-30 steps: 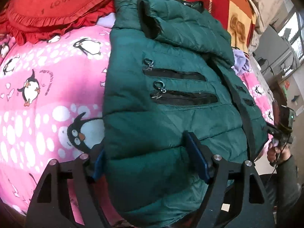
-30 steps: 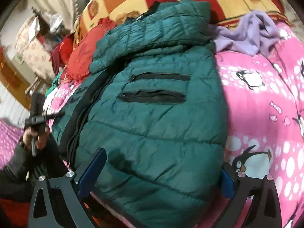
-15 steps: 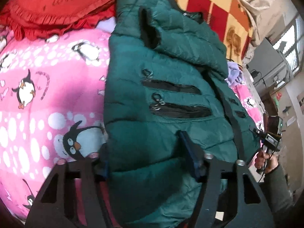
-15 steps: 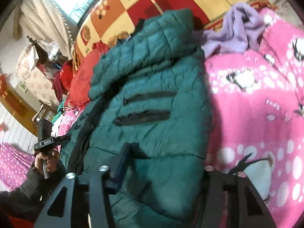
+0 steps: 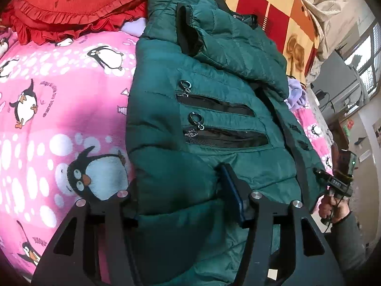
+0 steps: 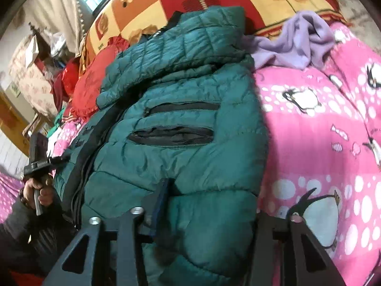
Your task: Fold large clothes
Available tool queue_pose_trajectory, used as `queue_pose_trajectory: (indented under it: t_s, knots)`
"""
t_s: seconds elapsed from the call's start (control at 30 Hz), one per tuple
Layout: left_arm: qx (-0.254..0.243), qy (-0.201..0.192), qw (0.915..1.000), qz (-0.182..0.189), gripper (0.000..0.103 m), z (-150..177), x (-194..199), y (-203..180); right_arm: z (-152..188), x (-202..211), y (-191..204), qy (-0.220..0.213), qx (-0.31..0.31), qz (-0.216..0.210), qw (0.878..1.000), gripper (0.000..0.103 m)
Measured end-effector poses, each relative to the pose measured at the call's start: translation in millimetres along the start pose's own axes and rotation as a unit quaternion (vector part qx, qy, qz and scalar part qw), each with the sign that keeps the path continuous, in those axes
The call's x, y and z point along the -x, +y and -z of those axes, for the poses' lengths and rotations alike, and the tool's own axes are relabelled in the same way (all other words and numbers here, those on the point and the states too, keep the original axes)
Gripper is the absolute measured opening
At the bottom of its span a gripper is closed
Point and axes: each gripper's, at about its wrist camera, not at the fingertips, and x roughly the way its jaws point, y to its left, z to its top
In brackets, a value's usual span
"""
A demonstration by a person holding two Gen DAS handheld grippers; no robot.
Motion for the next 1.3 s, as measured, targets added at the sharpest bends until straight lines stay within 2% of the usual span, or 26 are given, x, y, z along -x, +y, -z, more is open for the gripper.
queue_pose_trajectory:
  t_s: [0.03,0.07,0.13,0.2,0.3,0.43,0.63,0.77,0.93,1.07,1.3]
  knots:
    - [-0.004,0.0,1.0,-0.002,0.052,-0.2,1.2,-0.7,0.1,3.2,5.6,-0.004,0.014,0.005,1.0,0.03]
    - [-0.01,-0.005,0.9999,-0.007,0.037,-0.5,3.5,-2.2,0.3,5.2,9.7,-0.007,0.025,0.008,1.0,0.027]
    - [-0.016,-0.019,0.9995,-0.018,0.023,-1.9,10.9,-3.5,0.6,11.6,19.2,-0.015,0.044,0.018,0.999,0.025]
    - [-0.015,-0.02,0.9996,-0.016,0.017,-2.9,14.7,-2.6,1.9,18.2,26.9,-0.021,0.057,0.028,0.998,0.022]
    - [-0.02,-0.014,0.9995,-0.022,0.016,-1.7,19.6,-4.8,4.0,31.7,35.7,-0.035,0.057,0.035,0.997,0.02]
    - [-0.023,-0.019,0.9996,-0.005,0.016,7.2,45.0,-9.7,14.5,54.0,41.7,-0.049,0.04,0.037,0.997,0.02]
    - [-0.036,-0.016,0.9992,0.002,0.016,32.2,80.1,-13.7,39.4,91.7,57.3,-0.073,0.017,0.006,0.997,0.02]
    - [-0.03,-0.029,0.9991,0.012,0.016,51.1,109.1,-12.0,61.9,114.1,70.3,-0.084,0.006,-0.011,0.996,0.02]
    - [-0.043,-0.052,0.9975,0.017,0.016,65.9,138.9,-23.2,81.8,142.9,84.4,-0.098,0.006,-0.003,0.995,0.02]
    - [-0.054,-0.079,0.9954,0.012,0.016,66.4,147.5,-30.4,77.5,151.8,87.6,-0.111,0.01,0.003,0.994,0.02]
    - [0.006,-0.157,0.9864,0.048,0.016,30.7,159.3,-32.0,35.7,152.0,84.0,-0.153,0.0,0.025,0.988,0.019]
